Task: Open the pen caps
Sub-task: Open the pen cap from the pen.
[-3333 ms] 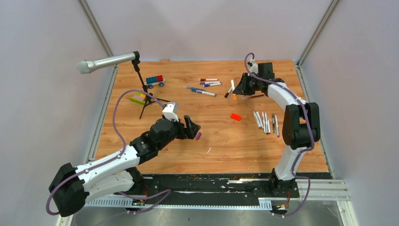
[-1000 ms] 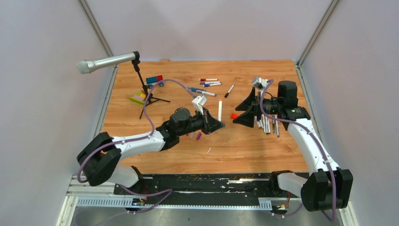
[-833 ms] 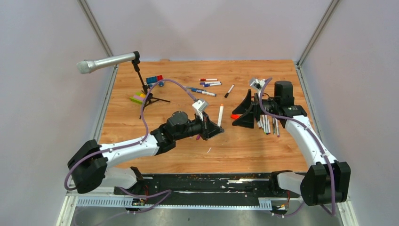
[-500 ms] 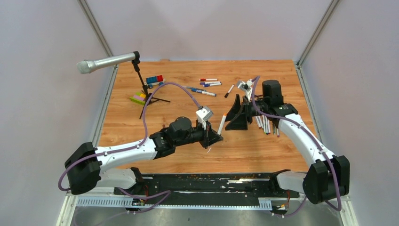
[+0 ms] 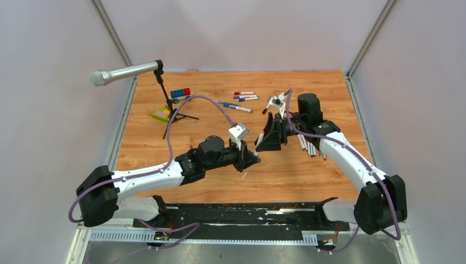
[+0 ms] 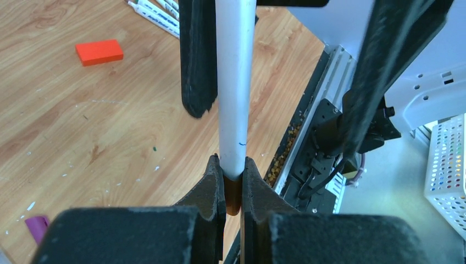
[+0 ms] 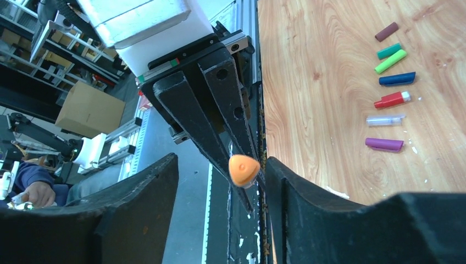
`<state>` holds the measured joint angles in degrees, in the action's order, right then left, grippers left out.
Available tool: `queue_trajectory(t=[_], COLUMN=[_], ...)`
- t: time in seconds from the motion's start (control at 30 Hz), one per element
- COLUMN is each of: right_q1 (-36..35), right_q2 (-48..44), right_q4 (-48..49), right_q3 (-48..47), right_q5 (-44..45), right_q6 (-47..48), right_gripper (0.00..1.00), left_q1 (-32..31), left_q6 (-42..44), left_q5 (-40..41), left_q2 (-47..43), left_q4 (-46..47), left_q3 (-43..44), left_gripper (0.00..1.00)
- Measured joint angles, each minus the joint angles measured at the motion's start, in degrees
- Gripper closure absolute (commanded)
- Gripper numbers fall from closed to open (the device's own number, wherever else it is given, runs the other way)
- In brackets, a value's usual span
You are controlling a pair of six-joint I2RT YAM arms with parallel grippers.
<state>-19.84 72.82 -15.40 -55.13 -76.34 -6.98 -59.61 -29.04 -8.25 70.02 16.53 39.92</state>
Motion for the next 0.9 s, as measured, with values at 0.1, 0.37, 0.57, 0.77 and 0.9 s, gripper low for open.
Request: queue_trajectory(t=[0.1,0.37,0.57,0.77,0.9], right_q1=[-0.79,-0.46,8.17,20.48,19.65], right_q2=[1.07,2.12,6.84,6.64,4.85], right_q4=[0.24,-2.25,-15.85,-11.08,-9.90], right_q3=[0.00,-1.86,-21.16,-30.75,-28.02], right_q5=[0.35,1.90,-1.25,-1.38,-1.20], right_q6=[-0.28,4.37,9.25,7.15,6.40], right_gripper=[0.73,1.00,1.00,1.00,1.00], left_q1=[-0.04,-0.28,0.74,-0.37,-0.35], left_q6=[-0.02,-1.01,-0.07,1.31,1.36], left_q5=[-0.02,-0.46,-1.36,-6.91,-7.72], left_q2=[0.37,0.37,0.22,3.98,4.42], left_q4=[0.07,0.96,7.28,0.44,-2.12], left_q3=[0.39,0.85,2.54,1.20,-0.90], left_gripper=[1.00,1.00,1.00,1.00,1.00])
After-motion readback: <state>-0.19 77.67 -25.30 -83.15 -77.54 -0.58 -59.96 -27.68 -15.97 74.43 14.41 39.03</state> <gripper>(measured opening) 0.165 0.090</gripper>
